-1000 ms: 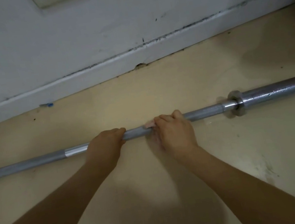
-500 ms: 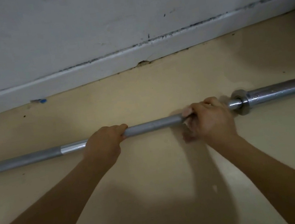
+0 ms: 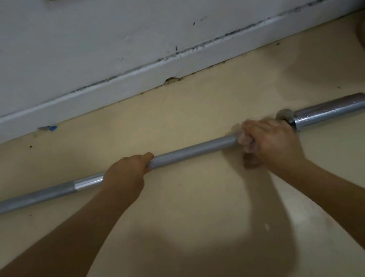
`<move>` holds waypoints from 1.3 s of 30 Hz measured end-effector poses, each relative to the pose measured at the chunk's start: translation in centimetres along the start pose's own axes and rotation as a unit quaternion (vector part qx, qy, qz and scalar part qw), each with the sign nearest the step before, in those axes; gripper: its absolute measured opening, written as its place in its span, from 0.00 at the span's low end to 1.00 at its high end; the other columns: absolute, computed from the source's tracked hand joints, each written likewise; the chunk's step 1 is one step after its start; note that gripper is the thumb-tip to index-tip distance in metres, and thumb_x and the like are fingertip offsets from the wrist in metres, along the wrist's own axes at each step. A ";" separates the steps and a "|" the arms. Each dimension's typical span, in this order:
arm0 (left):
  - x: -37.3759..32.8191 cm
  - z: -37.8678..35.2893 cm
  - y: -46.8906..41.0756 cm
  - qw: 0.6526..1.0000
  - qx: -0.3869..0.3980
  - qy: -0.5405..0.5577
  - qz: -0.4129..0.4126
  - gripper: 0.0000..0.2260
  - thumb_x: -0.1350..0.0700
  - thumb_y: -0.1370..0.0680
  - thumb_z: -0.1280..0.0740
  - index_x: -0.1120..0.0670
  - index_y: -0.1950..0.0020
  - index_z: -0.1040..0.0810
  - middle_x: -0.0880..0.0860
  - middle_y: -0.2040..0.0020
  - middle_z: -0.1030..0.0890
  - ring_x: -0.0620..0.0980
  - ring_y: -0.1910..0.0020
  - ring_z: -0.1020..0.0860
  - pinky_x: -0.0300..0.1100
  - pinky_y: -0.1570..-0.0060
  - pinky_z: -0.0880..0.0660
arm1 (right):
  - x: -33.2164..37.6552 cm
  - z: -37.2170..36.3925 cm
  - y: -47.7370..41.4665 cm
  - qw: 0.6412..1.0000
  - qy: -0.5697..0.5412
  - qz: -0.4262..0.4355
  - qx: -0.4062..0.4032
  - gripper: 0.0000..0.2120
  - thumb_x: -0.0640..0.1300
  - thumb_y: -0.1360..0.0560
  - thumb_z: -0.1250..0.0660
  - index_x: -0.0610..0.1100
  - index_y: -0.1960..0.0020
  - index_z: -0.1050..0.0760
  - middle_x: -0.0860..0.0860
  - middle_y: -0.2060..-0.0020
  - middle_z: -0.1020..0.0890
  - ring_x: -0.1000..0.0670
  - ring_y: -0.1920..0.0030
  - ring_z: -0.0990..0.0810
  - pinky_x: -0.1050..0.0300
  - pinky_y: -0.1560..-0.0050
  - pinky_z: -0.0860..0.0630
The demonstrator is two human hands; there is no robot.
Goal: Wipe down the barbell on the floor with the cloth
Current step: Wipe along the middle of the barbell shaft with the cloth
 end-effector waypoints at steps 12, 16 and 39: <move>1.1 9.2 3.0 0.933 0.263 -0.226 -0.090 0.21 0.62 0.22 0.43 0.48 0.30 0.37 0.53 0.42 0.28 0.54 0.50 0.24 0.46 0.58 0.29 | 10.3 -3.1 -1.0 0.970 -0.110 0.210 0.046 0.16 0.46 0.27 0.46 0.44 0.48 0.22 0.47 0.48 0.17 0.45 0.44 0.20 0.52 0.48 0.26; 5.6 10.8 9.7 0.929 0.267 -0.248 -0.061 0.17 0.56 0.20 0.44 0.49 0.30 0.34 0.50 0.36 0.28 0.51 0.40 0.26 0.45 0.45 0.27 | 11.1 -2.2 -1.3 0.972 -0.060 0.223 0.052 0.16 0.45 0.31 0.46 0.44 0.53 0.21 0.46 0.56 0.16 0.44 0.54 0.18 0.53 0.55 0.22; 21.1 2.0 10.6 0.985 -0.123 0.041 0.117 0.06 0.58 0.33 0.26 0.52 0.58 0.19 0.55 0.61 0.21 0.58 0.60 0.24 0.47 0.69 0.27 | 39.0 -5.9 -3.9 0.968 -0.199 0.145 0.047 0.09 0.37 0.32 0.30 0.47 0.53 0.22 0.49 0.51 0.17 0.48 0.44 0.22 0.57 0.41 0.27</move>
Point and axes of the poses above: each hand's wrist, its own y-axis away from the middle knuckle, its own z-axis out of the back of the hand, x = y × z, the point moved 1 cm from there along -y, towards the middle knuckle
